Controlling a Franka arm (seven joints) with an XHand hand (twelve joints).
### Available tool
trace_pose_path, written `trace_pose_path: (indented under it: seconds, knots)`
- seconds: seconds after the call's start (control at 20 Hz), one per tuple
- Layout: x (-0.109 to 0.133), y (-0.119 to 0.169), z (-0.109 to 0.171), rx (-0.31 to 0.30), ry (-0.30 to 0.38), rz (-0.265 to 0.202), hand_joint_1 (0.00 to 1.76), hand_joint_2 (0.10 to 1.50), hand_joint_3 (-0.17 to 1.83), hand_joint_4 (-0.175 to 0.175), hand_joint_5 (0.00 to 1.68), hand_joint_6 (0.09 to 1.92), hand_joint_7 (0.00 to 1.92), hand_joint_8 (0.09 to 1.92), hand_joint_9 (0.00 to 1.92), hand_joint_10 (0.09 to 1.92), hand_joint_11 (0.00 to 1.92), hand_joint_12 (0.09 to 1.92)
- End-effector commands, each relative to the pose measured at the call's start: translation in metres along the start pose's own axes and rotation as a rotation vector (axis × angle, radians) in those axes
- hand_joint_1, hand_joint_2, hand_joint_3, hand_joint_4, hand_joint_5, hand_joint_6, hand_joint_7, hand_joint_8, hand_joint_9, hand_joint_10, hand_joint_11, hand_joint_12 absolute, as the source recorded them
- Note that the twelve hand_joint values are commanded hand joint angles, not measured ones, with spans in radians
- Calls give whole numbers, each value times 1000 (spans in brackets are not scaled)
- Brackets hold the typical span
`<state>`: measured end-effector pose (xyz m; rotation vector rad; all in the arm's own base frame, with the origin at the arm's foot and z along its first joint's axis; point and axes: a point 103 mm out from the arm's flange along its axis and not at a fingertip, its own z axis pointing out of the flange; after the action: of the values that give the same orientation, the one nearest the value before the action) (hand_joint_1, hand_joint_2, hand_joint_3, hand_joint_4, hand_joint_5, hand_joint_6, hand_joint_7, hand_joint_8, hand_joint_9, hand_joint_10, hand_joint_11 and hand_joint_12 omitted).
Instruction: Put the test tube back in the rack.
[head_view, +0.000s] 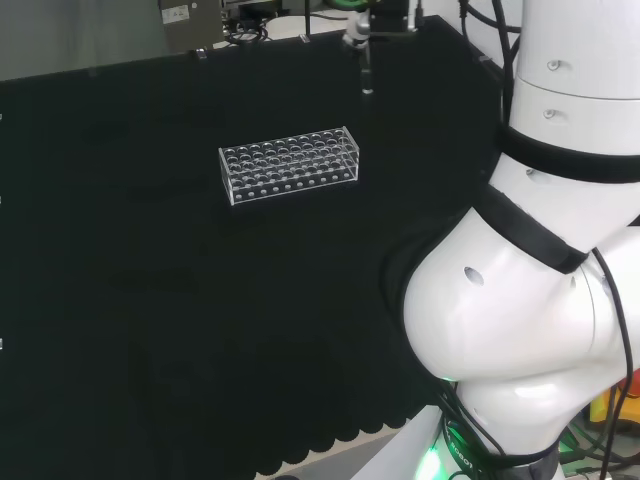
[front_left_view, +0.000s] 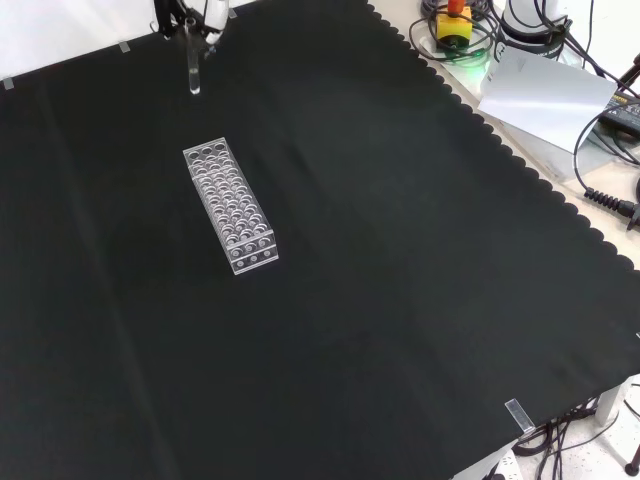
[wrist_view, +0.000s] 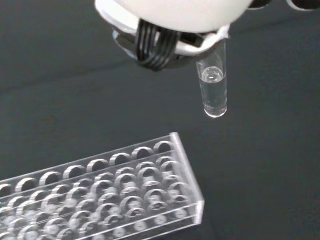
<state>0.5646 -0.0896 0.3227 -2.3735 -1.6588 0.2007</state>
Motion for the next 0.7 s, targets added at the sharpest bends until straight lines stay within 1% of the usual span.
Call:
trace_pose_path:
  seconds: [0.05,0.2,0.3,0.5,0.7]
  knots:
    - [42,1,6,7,11,-88,1225,682,590,-175,1315,553,1718,420,1625,455,1158,916]
    - [51,2,10,16,16,-105,1225,682,590,-175,1315,553,1717,420,1625,456,1157,916]
    - [53,3,14,22,20,-107,1225,682,590,-175,1315,553,1717,420,1624,456,1157,916]
    - [51,6,22,32,25,-103,1225,682,590,-175,1315,553,1717,420,1624,456,1157,917]
    - [46,8,33,48,41,-90,1224,682,590,-175,1315,553,1717,420,1624,456,1157,917]
